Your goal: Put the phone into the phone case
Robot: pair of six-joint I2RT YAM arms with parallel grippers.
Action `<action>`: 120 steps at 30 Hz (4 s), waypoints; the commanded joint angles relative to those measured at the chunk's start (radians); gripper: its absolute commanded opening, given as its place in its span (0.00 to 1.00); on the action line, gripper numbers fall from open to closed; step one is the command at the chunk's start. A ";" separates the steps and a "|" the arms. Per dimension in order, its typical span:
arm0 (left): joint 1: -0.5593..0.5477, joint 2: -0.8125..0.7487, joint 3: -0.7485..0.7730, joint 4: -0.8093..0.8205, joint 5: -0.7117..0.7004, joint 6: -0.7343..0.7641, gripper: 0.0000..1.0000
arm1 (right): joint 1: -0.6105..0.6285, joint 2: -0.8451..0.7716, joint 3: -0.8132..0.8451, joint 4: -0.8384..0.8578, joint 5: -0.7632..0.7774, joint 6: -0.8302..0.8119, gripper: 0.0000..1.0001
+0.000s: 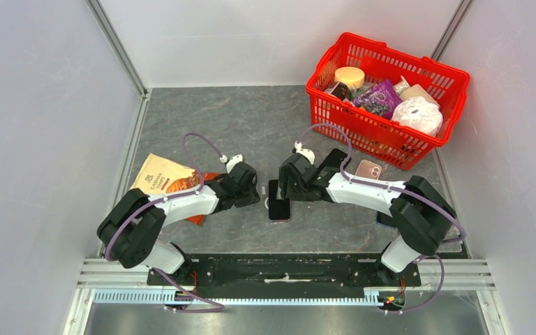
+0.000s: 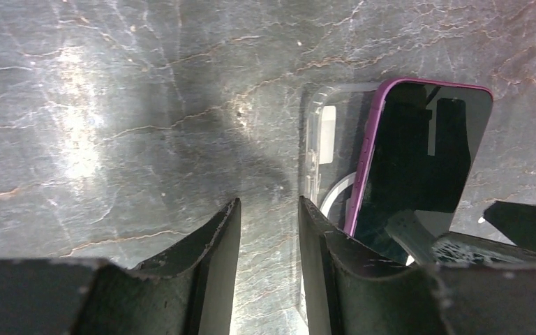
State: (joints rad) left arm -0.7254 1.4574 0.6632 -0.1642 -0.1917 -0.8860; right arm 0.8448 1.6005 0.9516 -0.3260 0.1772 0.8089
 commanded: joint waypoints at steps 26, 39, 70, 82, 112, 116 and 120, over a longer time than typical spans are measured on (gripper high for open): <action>-0.035 0.073 0.013 0.040 0.037 -0.010 0.38 | 0.094 0.112 0.036 0.069 -0.030 -0.004 0.44; -0.035 0.023 0.041 0.009 0.013 0.018 0.39 | 0.091 0.107 0.061 0.008 -0.014 -0.045 0.50; -0.021 0.180 0.172 0.003 -0.029 0.027 0.25 | 0.133 0.010 -0.063 -0.001 -0.057 0.051 0.27; -0.022 0.240 0.211 0.020 0.000 0.037 0.25 | 0.177 0.085 -0.115 0.018 -0.055 0.097 0.01; -0.050 0.317 0.459 0.003 0.278 0.205 0.42 | -0.092 -0.381 -0.179 -0.087 0.026 -0.106 0.73; -0.045 0.212 0.456 -0.098 0.135 0.177 0.49 | -0.093 -0.362 -0.217 -0.005 -0.046 -0.121 0.75; -0.046 0.104 0.351 -0.117 0.101 0.141 0.50 | -0.093 -0.304 -0.221 0.057 -0.078 -0.140 0.75</action>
State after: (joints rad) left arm -0.7742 1.6863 1.0786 -0.2295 -0.0048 -0.7242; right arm 0.7551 1.2541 0.7330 -0.3908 0.1570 0.7052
